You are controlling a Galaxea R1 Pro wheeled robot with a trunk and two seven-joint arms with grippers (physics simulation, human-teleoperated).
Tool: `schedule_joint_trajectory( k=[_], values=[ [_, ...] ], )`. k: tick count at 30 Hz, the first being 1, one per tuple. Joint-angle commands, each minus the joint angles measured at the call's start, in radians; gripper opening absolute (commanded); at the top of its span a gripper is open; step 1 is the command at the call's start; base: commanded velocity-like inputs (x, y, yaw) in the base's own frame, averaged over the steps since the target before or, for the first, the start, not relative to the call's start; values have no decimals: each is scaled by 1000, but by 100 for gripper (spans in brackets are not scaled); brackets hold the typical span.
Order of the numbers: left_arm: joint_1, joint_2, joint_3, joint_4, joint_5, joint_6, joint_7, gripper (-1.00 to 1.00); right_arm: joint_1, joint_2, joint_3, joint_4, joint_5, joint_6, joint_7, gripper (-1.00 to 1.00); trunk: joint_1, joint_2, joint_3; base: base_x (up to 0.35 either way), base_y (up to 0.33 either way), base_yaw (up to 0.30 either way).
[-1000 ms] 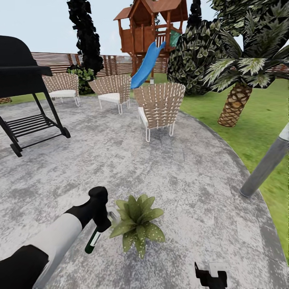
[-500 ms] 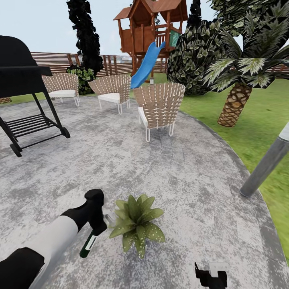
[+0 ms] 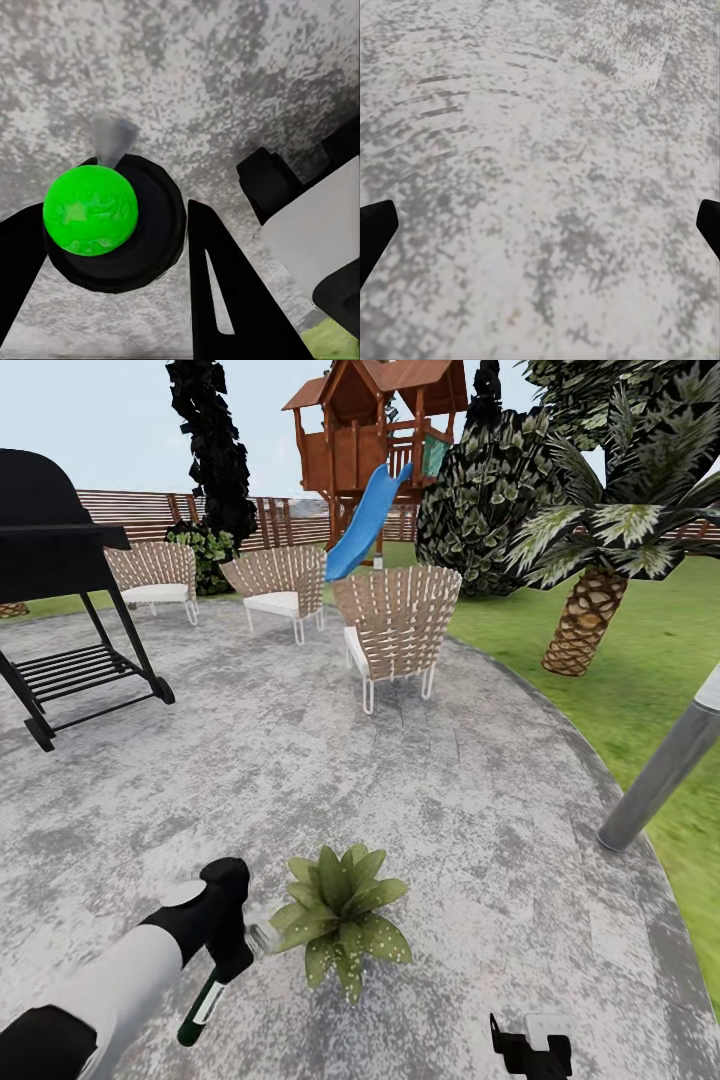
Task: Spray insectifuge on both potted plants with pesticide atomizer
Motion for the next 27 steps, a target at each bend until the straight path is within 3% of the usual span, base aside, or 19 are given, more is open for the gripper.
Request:
schedule_joint_trajectory(
  k=[1, 2, 4, 7, 9, 19, 27],
  values=[
    [3, 15, -2, -4, -5, 10, -10, -100, -1, 0, 9, 0, -6, -3, -5, 100, 0, 0, -1, 0, 0, 0],
    [4, 26, 3, -8, -4, 11, -10, -100, -1, 0, 9, 1, -6, -3, -5, 100, 0, 0, -1, 0, 0, 0],
    [6, 43, 47, -16, -3, 11, -11, -100, -1, 0, 9, 1, -6, -3, -5, 100, 0, 0, -1, 0, 0, 0],
    [0, 41, 135, -20, -4, 4, -11, -100, -1, 0, 9, 1, -6, -3, -5, 100, 0, 0, -1, 0, 0, 0],
    [-1, 35, 156, -20, -5, -21, -9, -100, -1, 0, 9, 1, -6, -3, -5, 100, 0, 0, -1, 0, 0, 0],
    [8, 35, 156, -8, -18, -35, 3, -100, -1, 1, 9, -1, -6, -3, -5, 100, 0, 0, -1, -102, 75, -15],
    [8, 35, 157, -8, -20, -34, 27, -100, -1, 1, 9, -1, -6, -3, -5, 100, 0, 0, -1, -84, 261, -271]
  ],
)
